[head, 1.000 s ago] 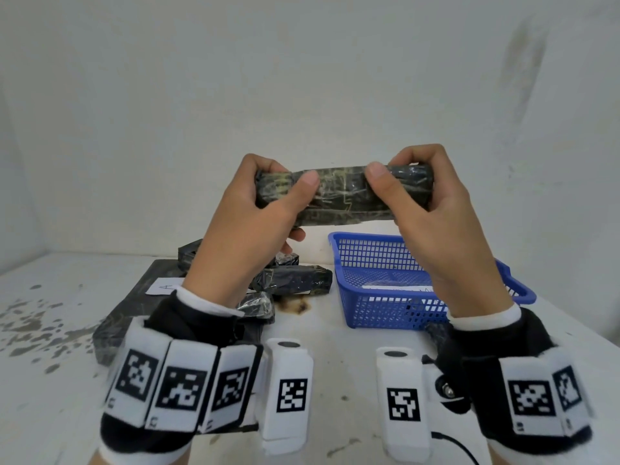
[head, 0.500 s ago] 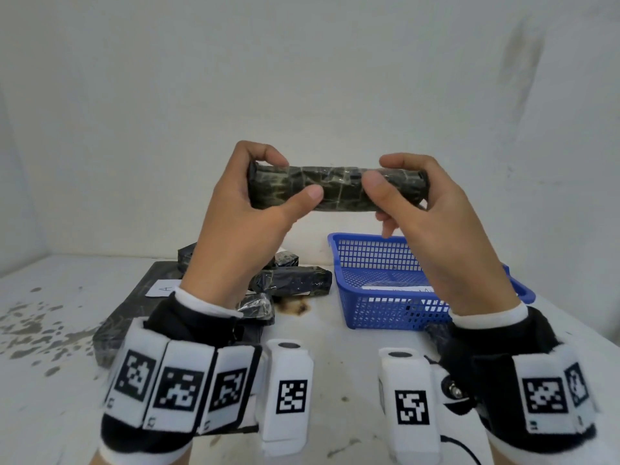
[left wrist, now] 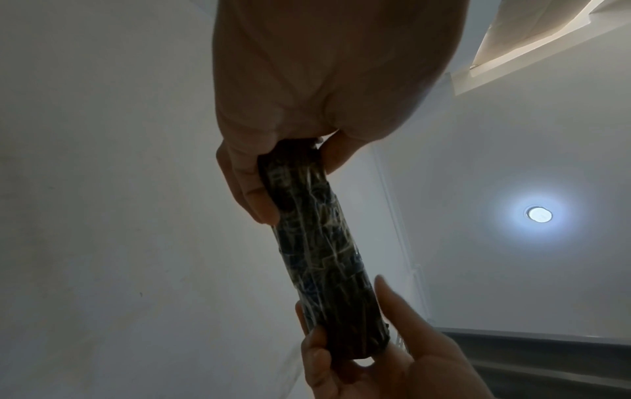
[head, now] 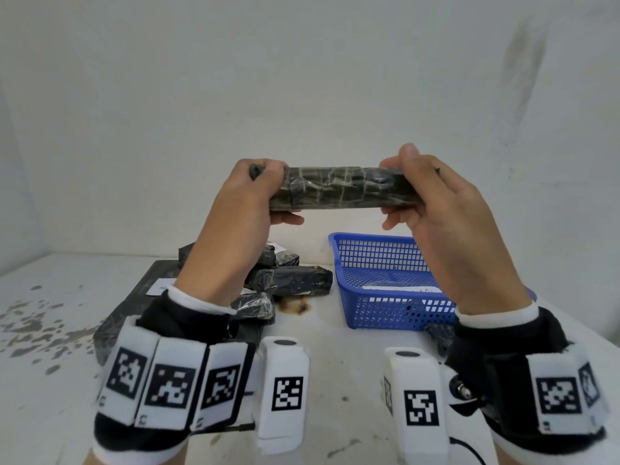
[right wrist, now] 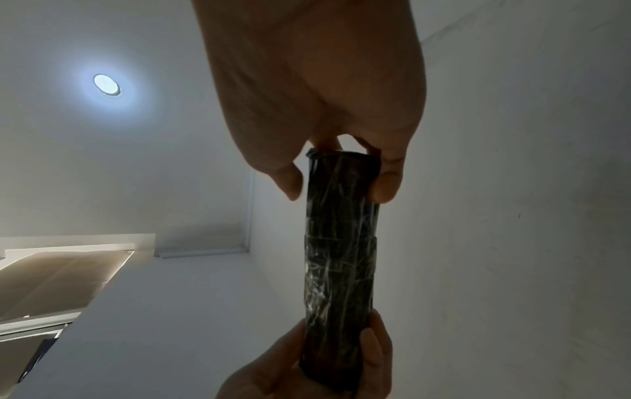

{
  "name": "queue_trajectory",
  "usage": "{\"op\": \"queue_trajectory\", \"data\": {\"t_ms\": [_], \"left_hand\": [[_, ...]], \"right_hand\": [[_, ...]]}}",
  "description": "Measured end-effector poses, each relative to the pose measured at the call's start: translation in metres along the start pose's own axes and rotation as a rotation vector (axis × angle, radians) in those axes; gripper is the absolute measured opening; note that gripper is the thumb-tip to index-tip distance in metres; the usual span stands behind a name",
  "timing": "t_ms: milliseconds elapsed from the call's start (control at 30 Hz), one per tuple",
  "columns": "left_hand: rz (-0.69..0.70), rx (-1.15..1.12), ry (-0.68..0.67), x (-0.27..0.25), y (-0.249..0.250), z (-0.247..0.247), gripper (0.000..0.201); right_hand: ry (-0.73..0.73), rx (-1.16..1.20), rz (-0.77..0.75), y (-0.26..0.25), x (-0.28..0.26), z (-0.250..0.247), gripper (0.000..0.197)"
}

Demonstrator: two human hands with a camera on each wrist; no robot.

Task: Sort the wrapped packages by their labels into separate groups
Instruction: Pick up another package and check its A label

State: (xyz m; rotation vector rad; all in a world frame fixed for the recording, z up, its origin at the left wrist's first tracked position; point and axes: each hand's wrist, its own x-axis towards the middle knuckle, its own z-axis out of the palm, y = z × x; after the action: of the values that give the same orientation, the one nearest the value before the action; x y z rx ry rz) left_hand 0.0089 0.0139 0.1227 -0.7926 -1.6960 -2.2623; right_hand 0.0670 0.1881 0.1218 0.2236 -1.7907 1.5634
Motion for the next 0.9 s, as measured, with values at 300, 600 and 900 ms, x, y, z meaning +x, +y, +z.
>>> {"op": "queue_trajectory", "data": {"t_ms": [300,600,900], "left_hand": [[0.015,0.207,-0.032,-0.0045,-0.0048,0.0022,0.011],[-0.001,0.227,0.009,-0.0065,-0.0012,0.0013,0.033],[0.091,0.273,-0.016,-0.0098,-0.0029,0.0022,0.031]], "right_hand": [[0.027,-0.132,-0.045,-0.0014,-0.0068,0.0080,0.024],[0.020,-0.157,-0.059,-0.0017,-0.0070,0.0068,0.038],[0.047,-0.141,-0.031,-0.0013,-0.0064,0.0027,0.065]]}}
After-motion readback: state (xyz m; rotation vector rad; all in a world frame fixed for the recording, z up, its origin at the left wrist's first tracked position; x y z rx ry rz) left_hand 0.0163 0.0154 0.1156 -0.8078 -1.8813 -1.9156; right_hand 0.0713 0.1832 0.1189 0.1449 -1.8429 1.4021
